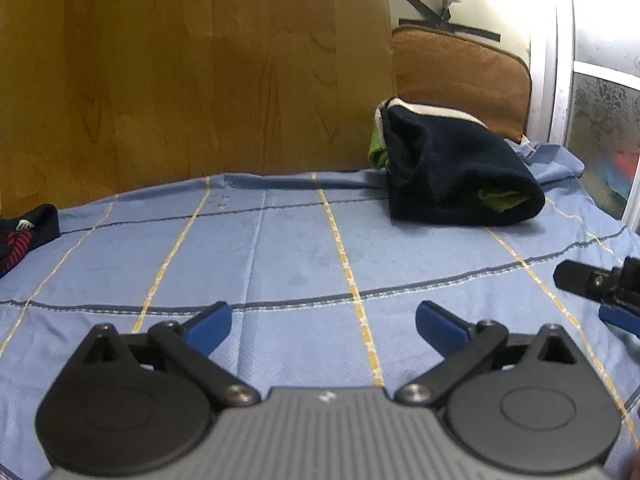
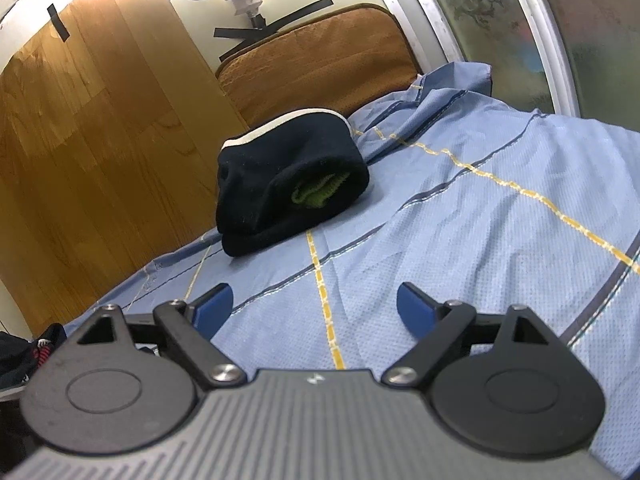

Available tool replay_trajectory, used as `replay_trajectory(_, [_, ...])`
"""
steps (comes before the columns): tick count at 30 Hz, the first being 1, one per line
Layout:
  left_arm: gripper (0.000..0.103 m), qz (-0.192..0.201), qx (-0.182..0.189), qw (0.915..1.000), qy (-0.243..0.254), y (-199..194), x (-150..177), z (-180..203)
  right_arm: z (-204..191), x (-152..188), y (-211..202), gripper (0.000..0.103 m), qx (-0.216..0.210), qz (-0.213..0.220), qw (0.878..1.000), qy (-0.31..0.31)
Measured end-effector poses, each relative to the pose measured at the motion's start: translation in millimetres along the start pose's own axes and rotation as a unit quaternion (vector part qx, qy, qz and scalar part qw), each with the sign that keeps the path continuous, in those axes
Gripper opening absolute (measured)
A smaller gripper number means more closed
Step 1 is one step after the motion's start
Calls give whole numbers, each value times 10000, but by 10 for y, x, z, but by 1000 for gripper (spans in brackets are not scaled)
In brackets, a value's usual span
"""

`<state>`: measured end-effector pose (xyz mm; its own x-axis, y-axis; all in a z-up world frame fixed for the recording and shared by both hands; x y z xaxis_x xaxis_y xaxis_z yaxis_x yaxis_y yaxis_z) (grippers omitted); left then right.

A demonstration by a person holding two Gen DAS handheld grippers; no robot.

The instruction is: Fold small clothes

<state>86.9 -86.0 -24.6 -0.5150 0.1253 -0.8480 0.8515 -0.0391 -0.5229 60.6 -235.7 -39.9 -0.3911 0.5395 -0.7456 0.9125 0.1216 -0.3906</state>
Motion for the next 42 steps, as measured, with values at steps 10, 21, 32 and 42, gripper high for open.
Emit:
replay_trajectory(10, [103, 345, -3, 9994, 17, -93, 2, -20, -8, 5, 9, 92, 5, -7, 10000, -25])
replay_trajectory(21, [103, 179, 101, 9998, -1, -56, -2, -32, -3, 1, 13, 92, 0, -21, 10000, -32])
replay_trajectory(32, [103, 433, -407, 9980, 197, -99, 1, -34, -2, 2, 17, 92, 0, -19, 10000, -36])
replay_trajectory(42, [103, 313, -432, 9984, 187, -66, -5, -73, 4, -2, 21, 92, -34, -26, 10000, -34])
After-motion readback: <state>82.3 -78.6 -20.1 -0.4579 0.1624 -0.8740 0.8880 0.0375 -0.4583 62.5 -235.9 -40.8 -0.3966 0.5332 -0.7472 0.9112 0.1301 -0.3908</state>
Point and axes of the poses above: each gripper's, at about its wrist camera, not at the fingertips, and y roughly the way its jaws point, z to its right, x to its underside, the point moved 1 cm from there along y, roughly the way its jaws point, and after that the axes turned 4 degrees about y, right-handed, at the moved point
